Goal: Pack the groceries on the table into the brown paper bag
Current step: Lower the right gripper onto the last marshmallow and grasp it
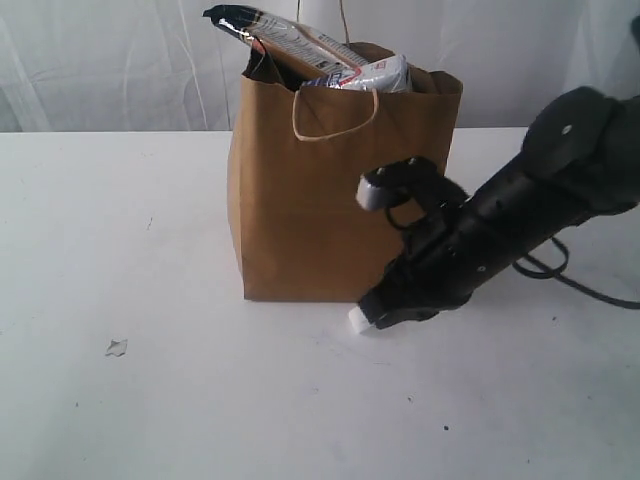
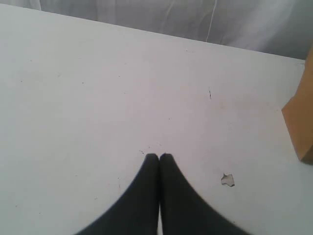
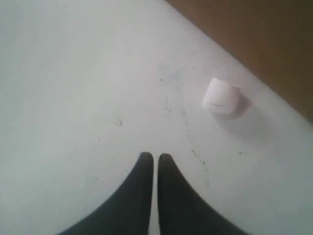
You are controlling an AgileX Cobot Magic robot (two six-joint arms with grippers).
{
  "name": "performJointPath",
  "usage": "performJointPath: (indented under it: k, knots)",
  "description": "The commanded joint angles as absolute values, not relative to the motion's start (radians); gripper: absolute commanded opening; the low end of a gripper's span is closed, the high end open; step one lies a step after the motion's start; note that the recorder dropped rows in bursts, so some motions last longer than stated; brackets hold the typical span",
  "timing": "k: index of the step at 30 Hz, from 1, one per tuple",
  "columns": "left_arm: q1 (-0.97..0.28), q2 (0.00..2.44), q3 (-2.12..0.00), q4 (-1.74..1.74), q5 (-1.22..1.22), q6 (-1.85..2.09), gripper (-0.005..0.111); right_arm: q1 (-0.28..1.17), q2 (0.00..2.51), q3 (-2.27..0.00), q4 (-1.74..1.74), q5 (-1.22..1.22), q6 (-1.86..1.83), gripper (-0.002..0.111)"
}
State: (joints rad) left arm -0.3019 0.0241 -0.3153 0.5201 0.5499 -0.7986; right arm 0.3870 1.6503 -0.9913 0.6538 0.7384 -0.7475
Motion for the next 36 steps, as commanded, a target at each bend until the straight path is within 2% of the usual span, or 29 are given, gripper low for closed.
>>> performJointPath:
  k: [1,5,7,9,11,18,30,34,36]
  knots:
    - [-0.301,0.02,-0.311,0.525,0.547,-0.809,0.0,0.462,1.717,-0.989,0.644,0.658,-0.858,0.019]
    - [-0.301,0.02,-0.311,0.525,0.547,-0.809,0.0,0.492,1.752,-0.989,0.644,0.558,-0.875,0.047]
    - [-0.301,0.02,-0.311,0.525,0.547,-0.809,0.0,0.497,1.756,-0.989,0.644,0.506,-0.875,0.058]
    - [-0.301,0.02,-0.311,0.525,0.547,-0.809,0.0,0.497,1.756,-0.989,0.644,0.448,-0.873,0.061]
    - [-0.301,0.02,-0.311,0.525,0.547,-0.809,0.0,0.499,1.765,-0.989,0.644,0.366,-0.863,0.061]
    - [-0.301,0.02,-0.311,0.525,0.547,-0.809,0.0,0.499,1.832,-0.989,0.644,0.35,-0.849,0.06]
    - [-0.301,0.02,-0.311,0.525,0.547,-0.809,0.0,0.499,1.903,-0.989,0.657,0.278,-0.832,0.047]
    - [-0.301,0.02,-0.311,0.525,0.547,-0.809,0.0,0.499,1.906,-0.989,0.657,0.29,-0.776,0.037]
    - [-0.301,0.02,-0.311,0.525,0.547,-0.809,0.0,0.499,1.901,-0.989,0.657,0.29,-0.756,0.026]
